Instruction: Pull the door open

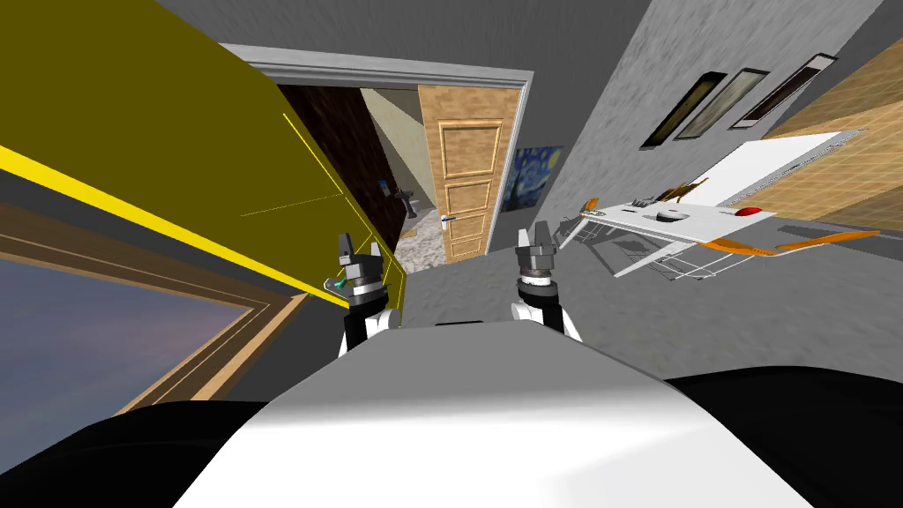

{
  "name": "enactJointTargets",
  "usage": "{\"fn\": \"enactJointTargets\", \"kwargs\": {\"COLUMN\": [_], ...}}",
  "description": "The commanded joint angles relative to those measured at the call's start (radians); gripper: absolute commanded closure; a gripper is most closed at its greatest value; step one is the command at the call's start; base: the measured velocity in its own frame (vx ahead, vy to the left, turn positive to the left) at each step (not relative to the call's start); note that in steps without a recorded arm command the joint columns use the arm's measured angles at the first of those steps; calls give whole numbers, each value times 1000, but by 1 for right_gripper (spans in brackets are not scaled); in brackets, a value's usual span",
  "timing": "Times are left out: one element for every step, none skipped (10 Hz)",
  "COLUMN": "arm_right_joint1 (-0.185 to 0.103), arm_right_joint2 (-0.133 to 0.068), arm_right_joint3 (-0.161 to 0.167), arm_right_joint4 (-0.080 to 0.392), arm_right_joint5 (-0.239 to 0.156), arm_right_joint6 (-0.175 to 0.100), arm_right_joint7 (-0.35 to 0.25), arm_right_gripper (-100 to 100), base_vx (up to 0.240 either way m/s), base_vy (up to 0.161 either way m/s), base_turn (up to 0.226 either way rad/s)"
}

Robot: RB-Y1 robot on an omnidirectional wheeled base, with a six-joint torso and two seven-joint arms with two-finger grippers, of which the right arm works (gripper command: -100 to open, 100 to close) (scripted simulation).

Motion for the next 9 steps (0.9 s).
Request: {"fn": "enactJointTargets", "kwargs": {"arm_right_joint1": [-17, -24, -37, -54, -64, -73, -83, -94, -107], "arm_right_joint2": [-8, -11, -17, -24, -28, -32, -36, -41, -46], "arm_right_joint3": [-1, -2, -3, -4, -5, -6, -7, -8, -9], "arm_right_joint4": [32, 45, 71, 102, 121, 139, 158, 179, 203], "arm_right_joint5": [-13, -18, -28, -41, -48, -56, -63, -72, -81], "arm_right_joint6": [2, 3, 5, 8, 9, 10, 12, 13, 15], "arm_right_joint7": [2, 3, 4, 6, 7, 8, 10, 11, 12], "arm_right_gripper": [-100, -100, -100, -100, -100, -100, -100, -100, -100], "base_vx": [41, 74, 86, 95, 105, 100, 83, 73, 70], "base_vy": [10, 24, 4, 0, 3, 0, 8, 10, -2], "base_turn": [67, 65, 64, 110, 77, 53, 54, 56, 75]}}
